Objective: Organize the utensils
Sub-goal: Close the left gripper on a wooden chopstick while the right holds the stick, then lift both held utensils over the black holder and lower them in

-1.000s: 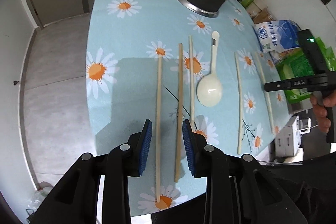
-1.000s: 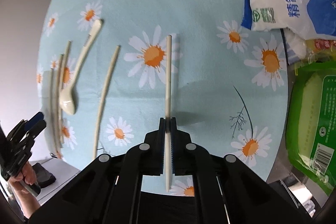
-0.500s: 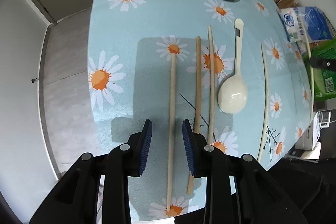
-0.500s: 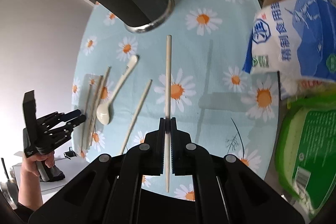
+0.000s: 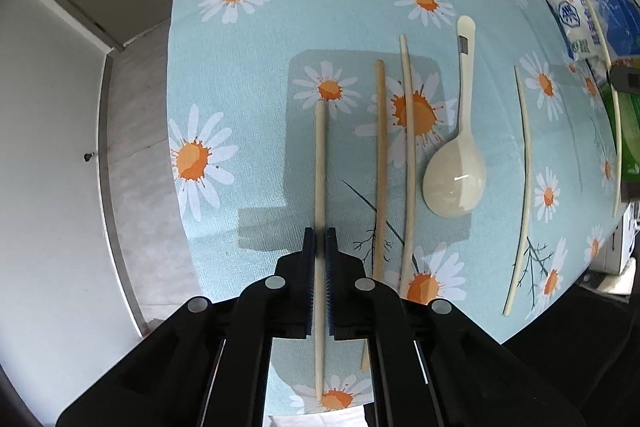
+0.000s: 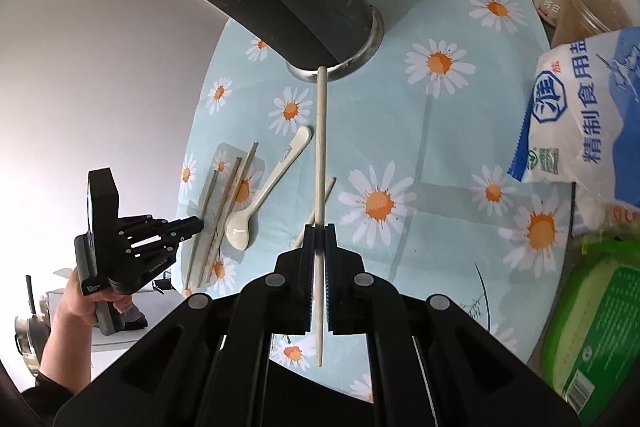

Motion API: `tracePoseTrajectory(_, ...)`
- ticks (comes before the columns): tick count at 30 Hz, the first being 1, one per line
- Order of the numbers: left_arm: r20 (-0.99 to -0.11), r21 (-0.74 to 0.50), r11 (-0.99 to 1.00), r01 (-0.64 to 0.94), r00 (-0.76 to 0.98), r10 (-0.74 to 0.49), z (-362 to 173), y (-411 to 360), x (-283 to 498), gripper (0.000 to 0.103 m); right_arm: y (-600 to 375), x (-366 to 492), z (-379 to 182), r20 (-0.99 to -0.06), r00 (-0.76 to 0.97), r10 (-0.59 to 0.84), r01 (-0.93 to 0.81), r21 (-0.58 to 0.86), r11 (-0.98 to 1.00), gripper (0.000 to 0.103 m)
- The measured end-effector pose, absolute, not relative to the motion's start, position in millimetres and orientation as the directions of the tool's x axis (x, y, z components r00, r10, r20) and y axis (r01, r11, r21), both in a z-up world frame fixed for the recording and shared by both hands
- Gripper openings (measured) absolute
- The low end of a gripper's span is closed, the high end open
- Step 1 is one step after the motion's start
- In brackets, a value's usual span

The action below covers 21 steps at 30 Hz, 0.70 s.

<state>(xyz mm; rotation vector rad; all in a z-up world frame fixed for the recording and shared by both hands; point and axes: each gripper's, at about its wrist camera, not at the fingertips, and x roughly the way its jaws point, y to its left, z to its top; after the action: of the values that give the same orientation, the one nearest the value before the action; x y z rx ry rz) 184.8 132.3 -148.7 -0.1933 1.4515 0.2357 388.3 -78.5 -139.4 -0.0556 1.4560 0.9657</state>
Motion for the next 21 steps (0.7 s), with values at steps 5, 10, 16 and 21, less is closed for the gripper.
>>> tracePoseTrajectory(5, -0.991, -0.015, 0.948, -0.318, 0.134, 0.029, -147, 134, 179, 0.004, -73, 392, -139, -0.826, -0.191, 0.53, -0.581, 0.531, 0.617, 0.006)
tracePoseTrajectory(10, -0.982, -0.053, 0.938, -0.342, 0.191, 0.014, -143, 137, 173, 0.003, -66, 391, -133, -0.82, -0.203, 0.536, -0.61, 0.534, 0.585, 0.006)
tracePoseTrajectory(16, -0.964, -0.096, 0.923, -0.373, 0.268, 0.008, -128, 139, 172, 0.003, -60, 389, -126, -0.804, -0.206, 0.558, -0.639, 0.542, 0.546, 0.006)
tracePoseTrajectory(21, -0.933, -0.133, 0.912, -0.388, 0.358, 0.017, -99, 137, 181, 0.003, -57, 385, -116, -0.78, -0.188, 0.597, -0.675, 0.544, 0.498, 0.006)
